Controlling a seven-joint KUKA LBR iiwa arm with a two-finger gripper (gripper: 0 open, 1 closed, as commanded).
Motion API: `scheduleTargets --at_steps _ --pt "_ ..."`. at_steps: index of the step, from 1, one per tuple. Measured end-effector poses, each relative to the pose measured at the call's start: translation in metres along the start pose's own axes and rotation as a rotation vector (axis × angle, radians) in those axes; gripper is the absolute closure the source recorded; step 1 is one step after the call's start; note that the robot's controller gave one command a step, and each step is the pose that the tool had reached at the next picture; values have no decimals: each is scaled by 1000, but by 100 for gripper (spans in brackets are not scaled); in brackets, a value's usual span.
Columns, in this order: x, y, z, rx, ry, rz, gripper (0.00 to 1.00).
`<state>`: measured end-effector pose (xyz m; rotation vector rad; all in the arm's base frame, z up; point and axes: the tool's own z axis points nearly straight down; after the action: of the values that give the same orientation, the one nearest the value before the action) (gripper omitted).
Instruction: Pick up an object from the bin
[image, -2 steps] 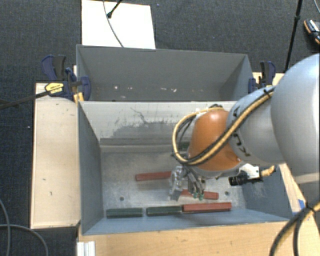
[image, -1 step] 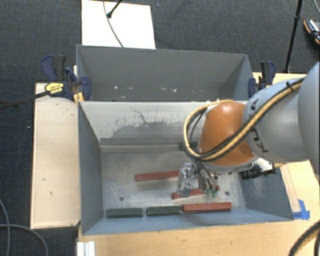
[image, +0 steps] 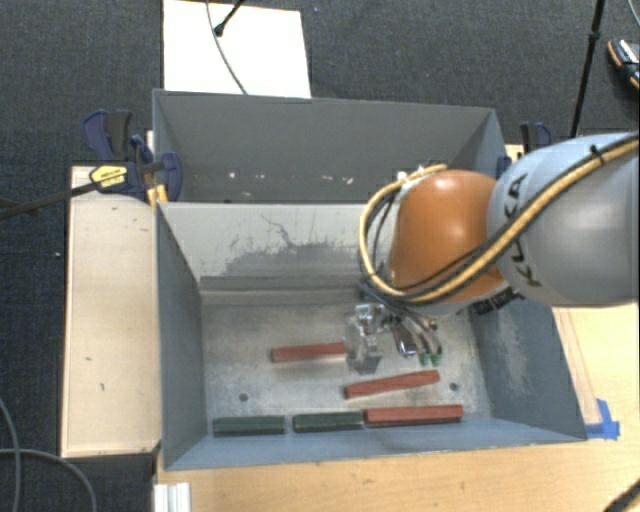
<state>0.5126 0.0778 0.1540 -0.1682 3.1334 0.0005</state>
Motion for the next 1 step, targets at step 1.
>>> scheduleTargets --at_steps 1 --pt "-2 29 -36 -1 -2 -59 0"
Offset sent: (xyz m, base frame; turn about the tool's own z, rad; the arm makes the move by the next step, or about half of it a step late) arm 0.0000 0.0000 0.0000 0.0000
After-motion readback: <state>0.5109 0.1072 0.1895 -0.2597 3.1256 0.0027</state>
